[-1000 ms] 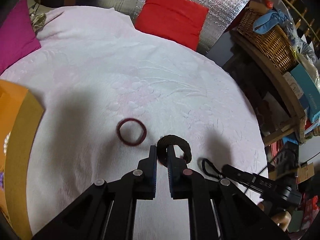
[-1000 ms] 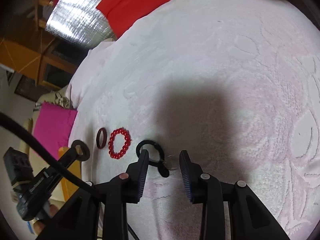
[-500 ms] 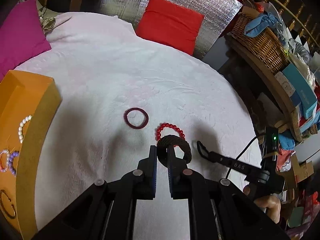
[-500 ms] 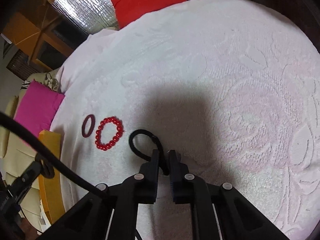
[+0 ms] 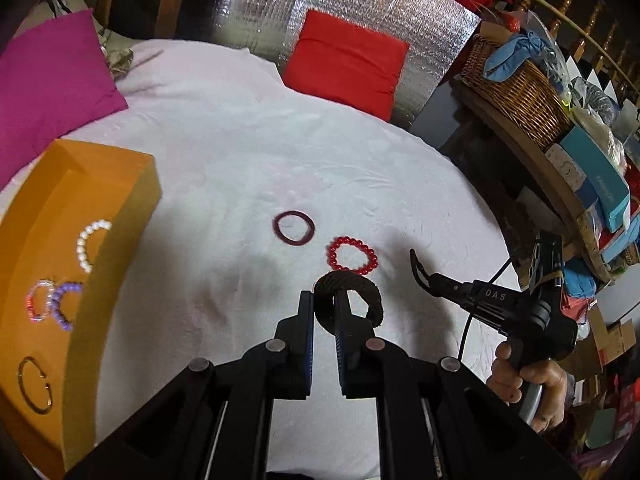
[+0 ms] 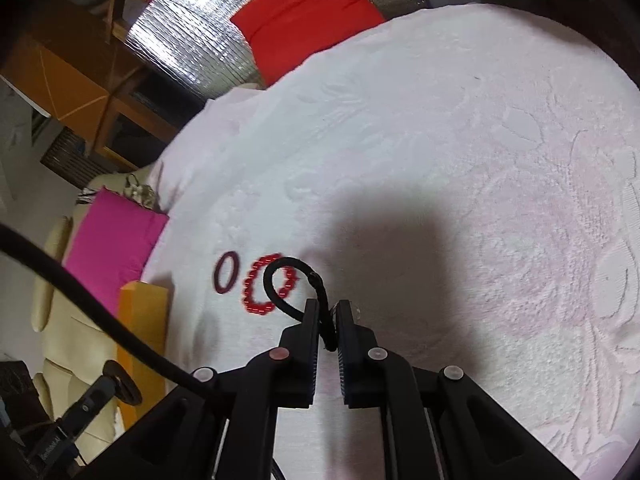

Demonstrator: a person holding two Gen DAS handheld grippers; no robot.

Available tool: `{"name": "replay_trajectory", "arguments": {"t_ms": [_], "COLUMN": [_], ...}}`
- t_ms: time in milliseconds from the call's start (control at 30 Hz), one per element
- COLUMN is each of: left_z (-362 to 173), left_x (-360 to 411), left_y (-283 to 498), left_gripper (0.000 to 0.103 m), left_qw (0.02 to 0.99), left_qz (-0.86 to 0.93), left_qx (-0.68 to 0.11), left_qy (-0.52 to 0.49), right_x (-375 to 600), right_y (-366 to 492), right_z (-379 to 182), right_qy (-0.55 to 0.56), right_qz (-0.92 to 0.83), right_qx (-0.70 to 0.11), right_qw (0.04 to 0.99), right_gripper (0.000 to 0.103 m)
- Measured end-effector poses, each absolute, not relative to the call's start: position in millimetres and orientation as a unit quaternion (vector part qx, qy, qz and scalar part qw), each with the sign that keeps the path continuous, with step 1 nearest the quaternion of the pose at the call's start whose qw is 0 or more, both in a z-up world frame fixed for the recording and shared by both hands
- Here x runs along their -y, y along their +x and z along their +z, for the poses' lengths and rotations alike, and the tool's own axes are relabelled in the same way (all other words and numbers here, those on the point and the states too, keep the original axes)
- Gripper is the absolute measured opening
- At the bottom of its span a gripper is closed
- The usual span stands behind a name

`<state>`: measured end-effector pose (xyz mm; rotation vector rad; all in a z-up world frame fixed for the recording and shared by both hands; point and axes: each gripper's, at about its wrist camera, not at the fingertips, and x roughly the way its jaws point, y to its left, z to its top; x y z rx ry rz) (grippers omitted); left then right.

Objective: Organize jewelry
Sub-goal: 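Carry the black ring and hair tie in both tools over the orange box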

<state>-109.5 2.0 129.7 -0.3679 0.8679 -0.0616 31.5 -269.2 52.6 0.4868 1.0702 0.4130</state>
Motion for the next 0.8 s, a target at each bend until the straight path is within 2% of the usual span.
{"name": "replay_trajectory", "arguments": {"t_ms": [800], "left_z": [201.3], "left_x": [-59.9], "left_y": [-189.0], "left_gripper": [0.010], "left_qw": [0.938], "left_qz": [0.080], "left_qx": [-0.323], "left_qy": [-0.097], "right_x": [165.8], "right_y": [-15.1], "right_z": [101.8], "right_qy": [0.202], "right_qz": [0.317], "right_qx": [-0.404], "right_qw": [0.834], "right_gripper": [0.009]}}
